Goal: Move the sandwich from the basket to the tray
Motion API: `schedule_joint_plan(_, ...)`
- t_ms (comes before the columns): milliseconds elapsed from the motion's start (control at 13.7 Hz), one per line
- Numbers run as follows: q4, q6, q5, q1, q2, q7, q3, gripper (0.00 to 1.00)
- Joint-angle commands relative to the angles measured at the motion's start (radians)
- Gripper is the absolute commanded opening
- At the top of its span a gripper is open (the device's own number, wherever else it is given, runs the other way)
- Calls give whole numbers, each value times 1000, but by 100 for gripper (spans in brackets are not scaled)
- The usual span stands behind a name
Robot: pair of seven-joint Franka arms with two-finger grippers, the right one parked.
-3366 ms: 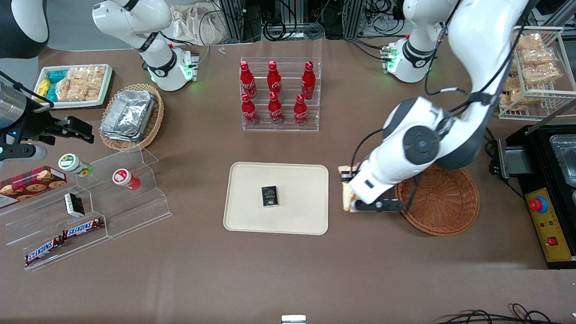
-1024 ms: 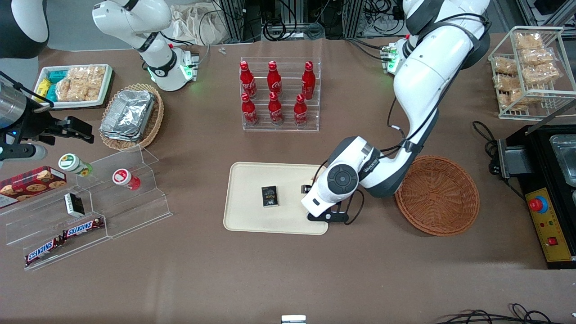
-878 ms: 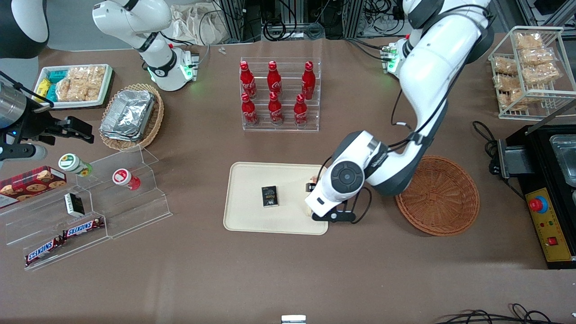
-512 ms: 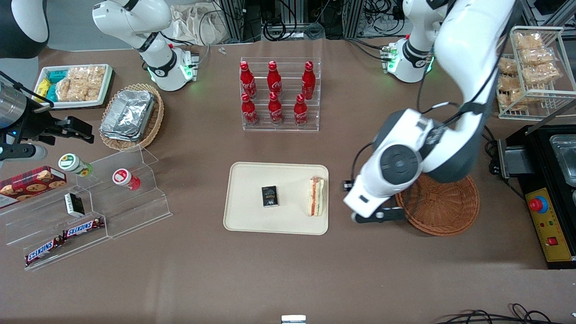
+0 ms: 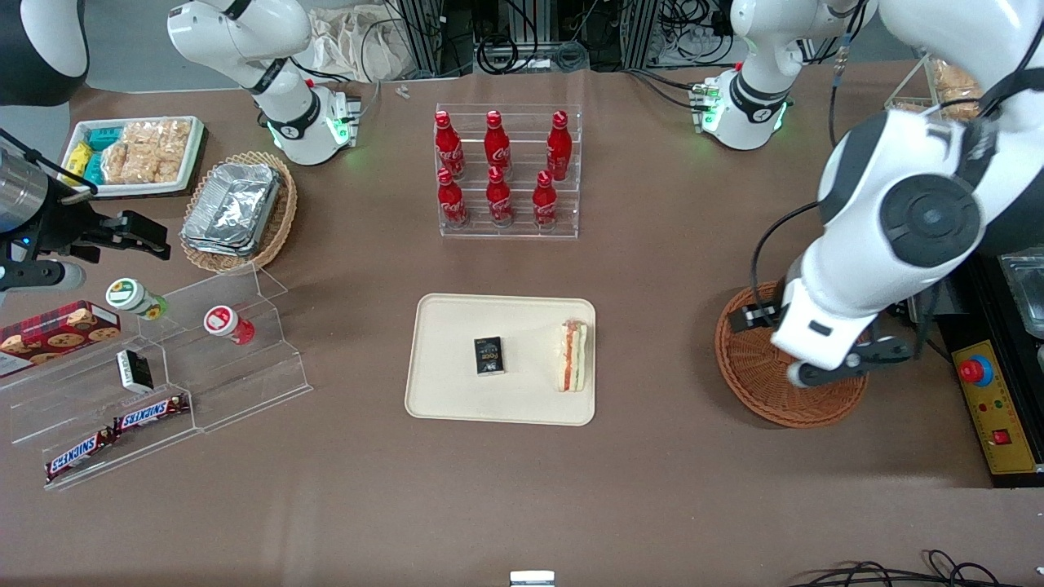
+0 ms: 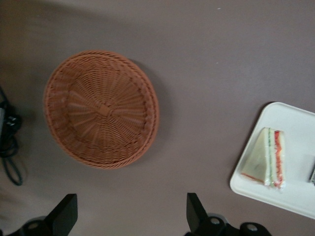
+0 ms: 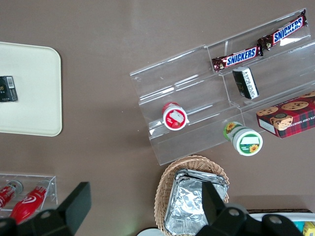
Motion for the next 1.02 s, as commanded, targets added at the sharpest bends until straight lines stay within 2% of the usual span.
schedule_joint_plan(0,-49,-28,-7,67,-59,165,-7,99)
schedule_joint_plan(366,-49,-58,-13,147,-80,280,-7,99)
schedule_joint_plan(585,-51,-71,-54,189,-94,350,-4,99)
schedule_joint_plan(659,-51,-86,-57,178,-103,389,24,100)
schedule_joint_plan(878,-57,-92,-115,0,-135,458,284,100)
schedule_joint_plan(951,-69,-91,-129,-34,-140,480,333,100)
